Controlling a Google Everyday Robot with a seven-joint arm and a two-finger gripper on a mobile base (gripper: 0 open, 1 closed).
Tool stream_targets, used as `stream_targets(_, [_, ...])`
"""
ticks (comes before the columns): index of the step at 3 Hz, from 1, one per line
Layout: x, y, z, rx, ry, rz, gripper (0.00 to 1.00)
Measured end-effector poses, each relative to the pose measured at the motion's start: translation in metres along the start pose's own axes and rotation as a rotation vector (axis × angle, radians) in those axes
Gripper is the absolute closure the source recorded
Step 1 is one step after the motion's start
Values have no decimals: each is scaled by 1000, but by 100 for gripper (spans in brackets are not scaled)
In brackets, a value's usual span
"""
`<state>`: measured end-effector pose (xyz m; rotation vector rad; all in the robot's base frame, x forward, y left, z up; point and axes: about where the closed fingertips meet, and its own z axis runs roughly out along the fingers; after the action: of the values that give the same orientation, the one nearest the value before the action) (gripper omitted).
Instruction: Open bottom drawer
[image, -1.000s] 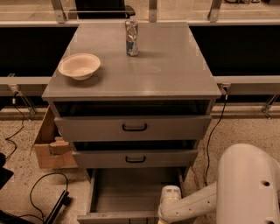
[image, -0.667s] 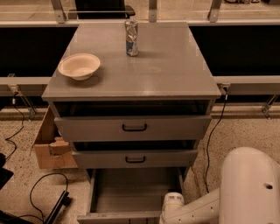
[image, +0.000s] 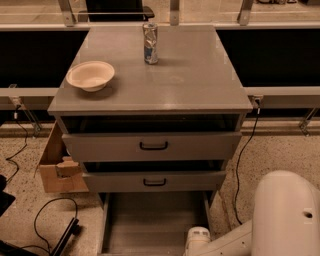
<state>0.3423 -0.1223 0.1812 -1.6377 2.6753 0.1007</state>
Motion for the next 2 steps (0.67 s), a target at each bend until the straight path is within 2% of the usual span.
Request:
stream_targets(1, [0, 0, 0, 0, 0, 0, 87])
stream_targets(2, [0, 0, 0, 0, 0, 0, 100])
